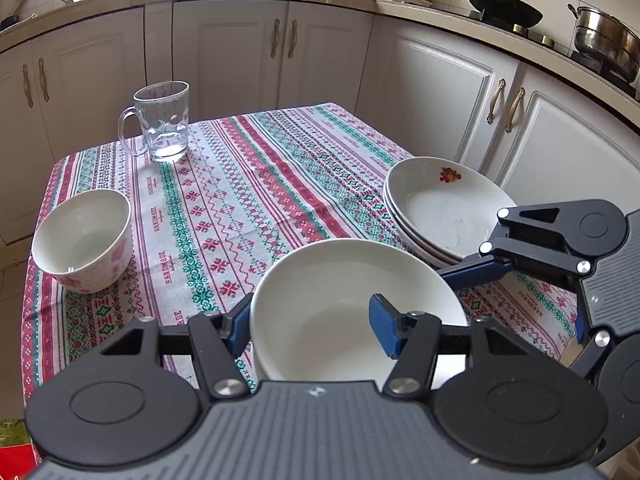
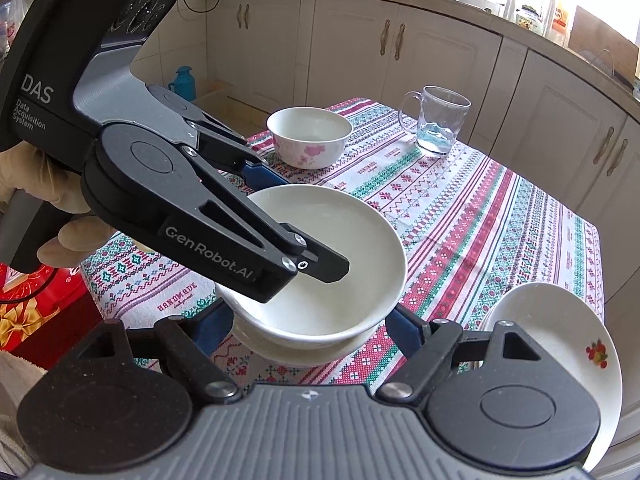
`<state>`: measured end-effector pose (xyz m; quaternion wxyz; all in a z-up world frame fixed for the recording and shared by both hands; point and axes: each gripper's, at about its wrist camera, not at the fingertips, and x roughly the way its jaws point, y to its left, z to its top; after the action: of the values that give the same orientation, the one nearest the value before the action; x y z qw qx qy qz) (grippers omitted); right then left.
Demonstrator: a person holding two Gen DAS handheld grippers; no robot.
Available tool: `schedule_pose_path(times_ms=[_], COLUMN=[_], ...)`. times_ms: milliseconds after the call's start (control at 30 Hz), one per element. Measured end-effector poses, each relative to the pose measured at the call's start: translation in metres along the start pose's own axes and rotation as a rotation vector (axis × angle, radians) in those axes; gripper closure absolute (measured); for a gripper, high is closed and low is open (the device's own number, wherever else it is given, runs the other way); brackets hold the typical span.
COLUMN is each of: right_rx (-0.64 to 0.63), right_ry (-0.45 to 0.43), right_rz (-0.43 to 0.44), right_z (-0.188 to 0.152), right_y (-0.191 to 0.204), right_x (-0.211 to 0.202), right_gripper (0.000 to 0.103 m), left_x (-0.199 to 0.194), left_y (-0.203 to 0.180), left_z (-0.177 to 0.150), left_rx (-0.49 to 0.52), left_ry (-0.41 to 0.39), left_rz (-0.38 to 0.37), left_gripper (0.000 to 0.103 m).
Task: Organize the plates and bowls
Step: 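Lower the left gripper's bowl into the bowl held by the right gripper, then open the left gripper and withdraw it from the nested bowls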
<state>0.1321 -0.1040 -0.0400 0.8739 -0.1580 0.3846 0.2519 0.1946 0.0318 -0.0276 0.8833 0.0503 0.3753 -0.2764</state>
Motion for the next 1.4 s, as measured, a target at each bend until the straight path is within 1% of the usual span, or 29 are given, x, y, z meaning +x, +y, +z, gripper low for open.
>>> schedule_pose_path(times_ms=[633,800,967,1033,1100,1133,1167,1267,1400], right_rx=[0.012,0.034,0.031,0.026,0.026,0.025,0.023,0.018,0.016], right_ry=[0.012,0.012,0.007,0.006,-0.001,-0.010,-0.019,-0.034,-0.038], right_rz=[0.012,0.031,0.034,0.030,0.030,0.027,0.027,0.030,0.020], right_z=[-0.001,-0.002,-0.002,-0.002,-0.002,-0.002,-0.001,0.000,0.000], right_y=[-0.001,-0.004,-0.003,-0.002,-0.001,-0.001,0.000,0.001,0.004], right_x=[0.005,0.006,0.006,0.007,0.006,0.004,0.003,-0.001,-0.002], right_gripper=[0.017,0.017,0.016,0.016,0.010,0.005,0.005,0.004,0.004], left_x=[0.003,0.004,0.005,0.003,0.000,-0.002,-0.003,-0.005,-0.010], left_y=[0.001,0.003,0.004,0.003,0.002,0.002,0.002,0.004,0.007], left_z=[-0.003,-0.003,-0.004,-0.004,-0.004,-0.003,-0.003,-0.003,-0.004], left_rx=[0.005,-0.001,0.004,0.009,0.015,0.017,0.017,0.014,0.011], left_ry=[0.000,0.005,-0.002,-0.012,-0.029,-0.035,-0.038,-0.045,-0.057], left_rz=[0.001,0.003,-0.001,-0.002,0.003,0.003,0.004,0.009,0.021], left_gripper=[0.044,0.043,0.037,0.026,0.019,0.019,0.018,0.013,0.013])
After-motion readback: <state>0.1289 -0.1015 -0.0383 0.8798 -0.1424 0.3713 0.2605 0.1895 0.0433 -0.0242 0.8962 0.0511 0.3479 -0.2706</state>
